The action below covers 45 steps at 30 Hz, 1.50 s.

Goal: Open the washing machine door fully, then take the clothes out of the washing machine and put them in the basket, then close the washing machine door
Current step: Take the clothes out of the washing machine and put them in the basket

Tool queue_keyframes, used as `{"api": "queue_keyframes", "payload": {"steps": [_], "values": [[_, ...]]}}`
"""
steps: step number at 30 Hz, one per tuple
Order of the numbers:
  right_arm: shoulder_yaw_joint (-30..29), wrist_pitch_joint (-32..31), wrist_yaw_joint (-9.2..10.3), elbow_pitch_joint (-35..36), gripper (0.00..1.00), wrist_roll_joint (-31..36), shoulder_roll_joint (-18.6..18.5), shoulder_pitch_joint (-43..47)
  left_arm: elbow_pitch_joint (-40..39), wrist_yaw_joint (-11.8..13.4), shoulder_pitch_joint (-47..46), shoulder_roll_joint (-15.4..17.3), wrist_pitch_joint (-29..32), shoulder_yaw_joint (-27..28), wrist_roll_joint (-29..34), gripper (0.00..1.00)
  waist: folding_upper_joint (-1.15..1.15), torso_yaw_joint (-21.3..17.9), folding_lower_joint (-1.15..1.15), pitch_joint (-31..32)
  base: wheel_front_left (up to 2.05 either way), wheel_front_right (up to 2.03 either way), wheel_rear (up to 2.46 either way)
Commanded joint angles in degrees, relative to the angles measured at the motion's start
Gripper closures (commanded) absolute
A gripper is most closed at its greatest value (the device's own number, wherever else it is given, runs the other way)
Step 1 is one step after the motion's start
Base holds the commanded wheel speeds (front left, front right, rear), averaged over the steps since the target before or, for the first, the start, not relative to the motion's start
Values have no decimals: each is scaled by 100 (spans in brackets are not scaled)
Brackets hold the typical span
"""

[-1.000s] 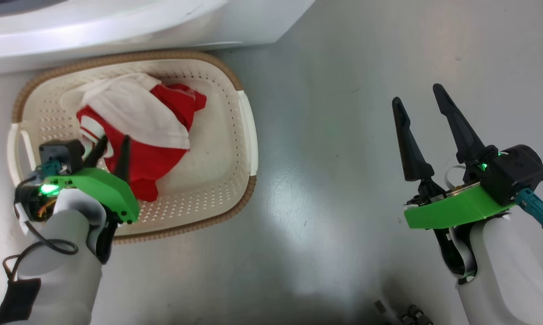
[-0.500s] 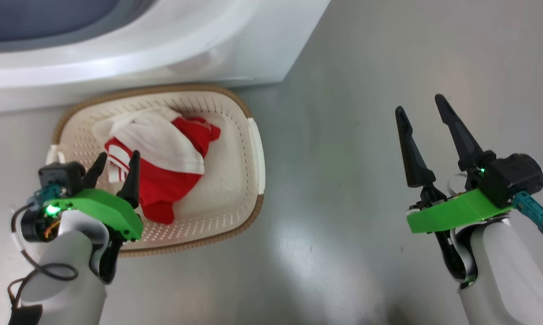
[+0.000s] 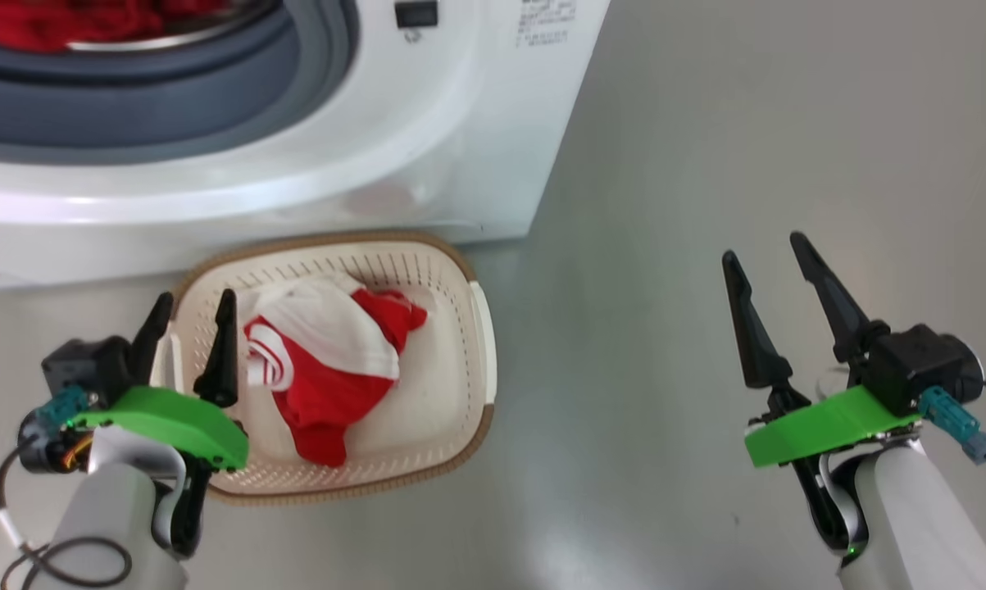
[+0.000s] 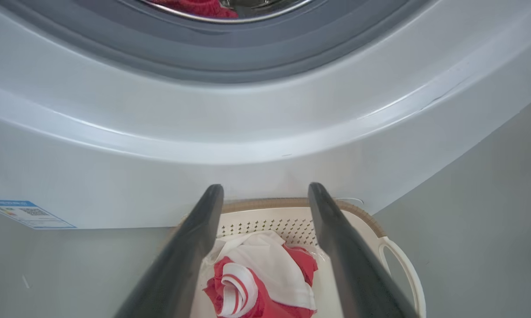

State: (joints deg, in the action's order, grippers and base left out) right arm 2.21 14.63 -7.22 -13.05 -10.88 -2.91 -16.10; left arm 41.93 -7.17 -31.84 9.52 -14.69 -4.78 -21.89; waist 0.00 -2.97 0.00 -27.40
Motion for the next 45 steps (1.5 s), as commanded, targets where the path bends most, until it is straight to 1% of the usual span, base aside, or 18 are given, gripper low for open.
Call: {"api": "queue_keyframes", "payload": {"steps": [1,7,12,24,34,45], "values": [[85,37,-26,103,0,25,3,147,-182,-32,175,155,-30,220,69,0,0,75,0,331,0,0,0],[-3,37,-26,47,0,62,3,395,-835,-32,664,9,-30,555,368,0,0,126,0,765,0,0,0],[-65,37,-26,28,0,91,3,602,-1397,-32,1089,-61,-30,684,555,0,0,157,0,1092,0,0,0],[-214,37,-26,54,0,108,3,1189,-2668,-32,2255,-233,-30,1068,762,0,0,213,0,1761,0,0,0],[-301,37,-26,127,0,58,3,1655,-3304,-32,3166,-407,-30,1396,921,0,0,195,0,2103,0,0,0],[-380,37,-26,224,0,50,3,1938,-3679,-32,3700,-571,-30,1586,1017,0,0,162,0,2161,0,0,0]]}}
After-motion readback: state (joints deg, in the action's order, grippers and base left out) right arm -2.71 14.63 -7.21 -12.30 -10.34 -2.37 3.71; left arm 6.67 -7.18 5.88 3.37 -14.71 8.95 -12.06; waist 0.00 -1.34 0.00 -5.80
